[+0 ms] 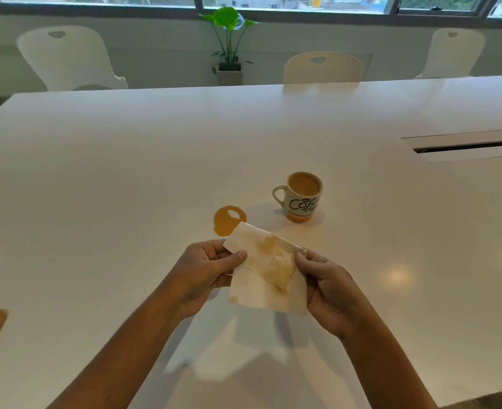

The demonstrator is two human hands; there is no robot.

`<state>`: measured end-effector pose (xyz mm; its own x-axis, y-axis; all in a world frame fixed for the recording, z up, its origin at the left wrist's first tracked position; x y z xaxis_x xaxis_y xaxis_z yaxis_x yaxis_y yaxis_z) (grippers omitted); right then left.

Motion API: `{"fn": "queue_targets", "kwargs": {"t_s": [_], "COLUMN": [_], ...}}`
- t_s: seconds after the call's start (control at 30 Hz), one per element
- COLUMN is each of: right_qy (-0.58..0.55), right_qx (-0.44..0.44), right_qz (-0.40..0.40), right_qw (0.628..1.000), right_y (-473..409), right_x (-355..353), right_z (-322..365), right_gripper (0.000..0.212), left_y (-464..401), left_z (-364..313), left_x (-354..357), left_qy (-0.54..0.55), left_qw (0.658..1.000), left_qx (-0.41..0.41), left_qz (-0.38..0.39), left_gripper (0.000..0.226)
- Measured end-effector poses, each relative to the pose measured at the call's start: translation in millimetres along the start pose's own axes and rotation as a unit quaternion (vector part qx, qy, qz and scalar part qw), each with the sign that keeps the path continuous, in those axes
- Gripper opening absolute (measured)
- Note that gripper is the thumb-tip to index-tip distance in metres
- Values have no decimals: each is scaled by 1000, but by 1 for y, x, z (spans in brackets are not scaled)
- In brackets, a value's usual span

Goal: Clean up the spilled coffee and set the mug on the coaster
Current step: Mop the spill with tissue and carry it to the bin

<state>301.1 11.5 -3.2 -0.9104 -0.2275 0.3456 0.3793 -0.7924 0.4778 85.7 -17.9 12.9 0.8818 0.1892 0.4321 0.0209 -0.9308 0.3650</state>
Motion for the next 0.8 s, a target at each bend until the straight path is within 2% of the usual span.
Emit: {"fn": "queue_targets", "kwargs": {"t_s": [0.17,0.27,0.5,0.67,0.8], "right_qy": [67,115,244,290,346], "right_qx": [20,0,-123,-205,-270], "right_qz": [50,40,-16,-51,-69], "right_qw": [996,993,962,934,896], "right_y": [-7,-16,-52,-83,-102], "right_x": [31,45,69,78,81], "right_z": [-13,-7,47,92,122], "right_gripper": [31,32,23,42,64], "left_y": [6,0,-42,-83,-115], "left_z": [-10,-22,-77,-120,-143], "left_x": [-41,-57,-60,-49,-42], "left_qy": [-12,-22,-87,-100,-114], "left_qw": [999,998,988,974,961], "left_qx": [39,54,131,198,225], "left_qz": [-21,-7,14,44,110], "left_gripper": [29,32,32,29,24]}}
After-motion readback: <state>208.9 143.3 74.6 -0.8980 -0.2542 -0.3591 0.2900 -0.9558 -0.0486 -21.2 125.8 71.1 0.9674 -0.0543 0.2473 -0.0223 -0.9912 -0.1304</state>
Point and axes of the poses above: each hand's wrist, its own y-axis away from the middle knuckle, its own x-axis out of the palm, z = x × y, the point moved 6 cm from there along -y, towards the middle knuckle, and after that the axes turned 13 degrees about y, right-handed, at the moved point
